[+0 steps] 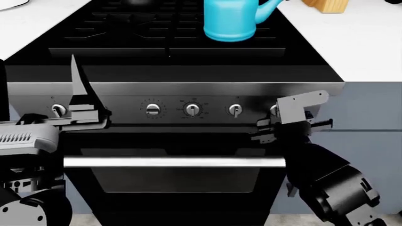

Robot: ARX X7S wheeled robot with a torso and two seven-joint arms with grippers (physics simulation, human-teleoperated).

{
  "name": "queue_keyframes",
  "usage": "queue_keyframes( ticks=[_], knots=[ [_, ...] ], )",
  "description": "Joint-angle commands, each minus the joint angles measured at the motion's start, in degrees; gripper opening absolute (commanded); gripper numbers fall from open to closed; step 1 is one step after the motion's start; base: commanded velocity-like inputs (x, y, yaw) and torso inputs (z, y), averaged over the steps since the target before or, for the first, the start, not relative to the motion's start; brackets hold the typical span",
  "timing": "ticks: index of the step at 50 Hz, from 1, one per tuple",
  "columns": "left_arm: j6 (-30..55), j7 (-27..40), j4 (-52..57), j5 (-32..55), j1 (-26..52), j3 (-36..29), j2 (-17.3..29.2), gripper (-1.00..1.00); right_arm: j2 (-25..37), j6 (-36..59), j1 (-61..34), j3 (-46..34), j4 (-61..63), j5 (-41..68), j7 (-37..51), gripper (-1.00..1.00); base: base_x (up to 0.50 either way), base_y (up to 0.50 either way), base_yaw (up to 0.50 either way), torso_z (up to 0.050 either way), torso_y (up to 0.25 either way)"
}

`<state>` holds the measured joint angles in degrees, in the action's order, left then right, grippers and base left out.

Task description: Pick the kettle from the counter and place it on a stove burner. Then turn the burner on.

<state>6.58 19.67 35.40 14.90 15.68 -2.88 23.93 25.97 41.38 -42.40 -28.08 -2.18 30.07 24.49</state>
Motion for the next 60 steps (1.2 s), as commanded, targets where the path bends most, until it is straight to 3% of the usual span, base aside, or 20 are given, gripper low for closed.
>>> queue_keyframes(
  ticks=[1, 60],
  knots=[
    [0.0, 0.2, 0.0, 0.2, 0.0, 0.0, 0.1, 1.0, -0.2, 1.0, -1.9, -2.9, 1.9, -0.4, -2.0, -1.0, 0.01, 0.0, 0.0, 0.0, 0.0],
    [-0.4, 0.8, 0.1, 0.8, 0.0, -0.3, 0.8, 1.0, 0.0, 6.0, -10.5, -24.5, -0.4, -11.3, -12.4, -1.0, 0.01, 0.0, 0.01, 0.0, -0.002]
  ],
)
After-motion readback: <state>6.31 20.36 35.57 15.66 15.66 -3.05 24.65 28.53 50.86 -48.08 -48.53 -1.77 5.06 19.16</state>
